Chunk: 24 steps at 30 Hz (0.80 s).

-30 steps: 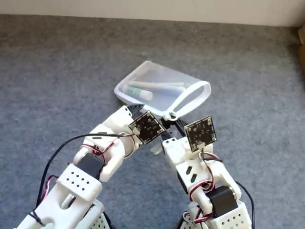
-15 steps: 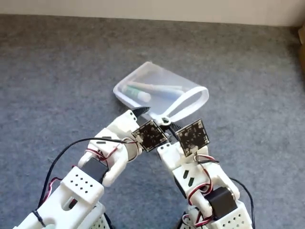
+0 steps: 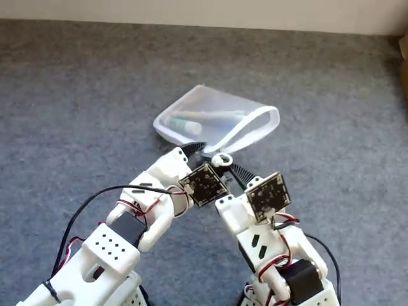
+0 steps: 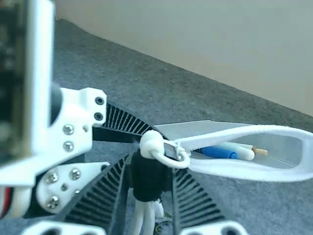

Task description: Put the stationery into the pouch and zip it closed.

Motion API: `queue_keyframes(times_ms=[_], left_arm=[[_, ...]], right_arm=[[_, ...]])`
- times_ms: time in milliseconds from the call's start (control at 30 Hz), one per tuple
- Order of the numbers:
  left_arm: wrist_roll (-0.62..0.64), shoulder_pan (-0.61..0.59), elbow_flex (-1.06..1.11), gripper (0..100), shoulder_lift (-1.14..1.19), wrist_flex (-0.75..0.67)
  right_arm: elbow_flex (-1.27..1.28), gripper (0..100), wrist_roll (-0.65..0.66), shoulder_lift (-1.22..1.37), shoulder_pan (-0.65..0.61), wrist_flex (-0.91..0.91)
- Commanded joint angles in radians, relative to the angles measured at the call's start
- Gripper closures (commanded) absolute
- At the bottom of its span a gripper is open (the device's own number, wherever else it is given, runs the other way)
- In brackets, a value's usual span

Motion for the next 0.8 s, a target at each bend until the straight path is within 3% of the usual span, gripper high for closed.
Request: queue_keyframes(times_ms=[0,333,767], left_arm=[[-0.006,0.004,-0.004,99,-0.028,-0.020],[-0.002,-0.028,-0.013,99,-0.030,0.046],[-0.002,-0.093,-0.013,100,-0.031,0.058]], right_arm=[[-0.061,99.4,0.003,-0.025,0.054,-0.050],[-0.058,99.4,-0.152,-0.021,0.225,-0.151],[0.108,99.4,-0.199,-0.021,0.325,-0.410]])
